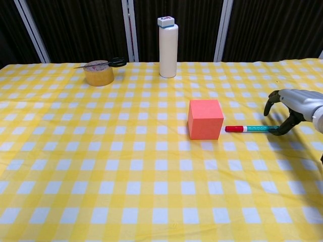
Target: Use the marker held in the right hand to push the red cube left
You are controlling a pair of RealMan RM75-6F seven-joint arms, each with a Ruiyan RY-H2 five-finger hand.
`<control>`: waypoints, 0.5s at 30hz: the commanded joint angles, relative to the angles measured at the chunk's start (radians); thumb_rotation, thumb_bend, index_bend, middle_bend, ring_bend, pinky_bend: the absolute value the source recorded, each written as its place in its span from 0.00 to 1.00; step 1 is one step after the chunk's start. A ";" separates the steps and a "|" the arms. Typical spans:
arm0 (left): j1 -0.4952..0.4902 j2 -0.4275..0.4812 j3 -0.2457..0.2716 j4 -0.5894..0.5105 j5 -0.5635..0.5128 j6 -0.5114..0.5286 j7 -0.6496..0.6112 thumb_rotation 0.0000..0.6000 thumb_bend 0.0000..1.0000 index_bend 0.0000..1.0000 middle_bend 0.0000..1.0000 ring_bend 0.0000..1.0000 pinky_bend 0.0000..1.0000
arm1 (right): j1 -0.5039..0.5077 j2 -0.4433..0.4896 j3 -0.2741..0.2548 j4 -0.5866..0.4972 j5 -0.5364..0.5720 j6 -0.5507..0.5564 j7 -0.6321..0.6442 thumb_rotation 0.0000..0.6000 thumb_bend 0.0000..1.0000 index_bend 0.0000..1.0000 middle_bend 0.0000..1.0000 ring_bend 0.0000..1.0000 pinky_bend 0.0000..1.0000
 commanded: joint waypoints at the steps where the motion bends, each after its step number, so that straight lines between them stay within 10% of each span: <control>1: -0.001 0.000 0.000 0.000 -0.001 -0.001 -0.001 1.00 0.00 0.00 0.00 0.00 0.00 | 0.003 -0.012 -0.002 0.019 0.001 -0.008 0.009 1.00 0.37 0.38 0.11 0.00 0.00; 15: -0.002 0.003 -0.001 -0.003 -0.007 -0.005 -0.008 1.00 0.00 0.00 0.00 0.00 0.00 | 0.006 -0.058 -0.005 0.107 -0.043 -0.022 0.086 1.00 0.48 0.61 0.21 0.01 0.00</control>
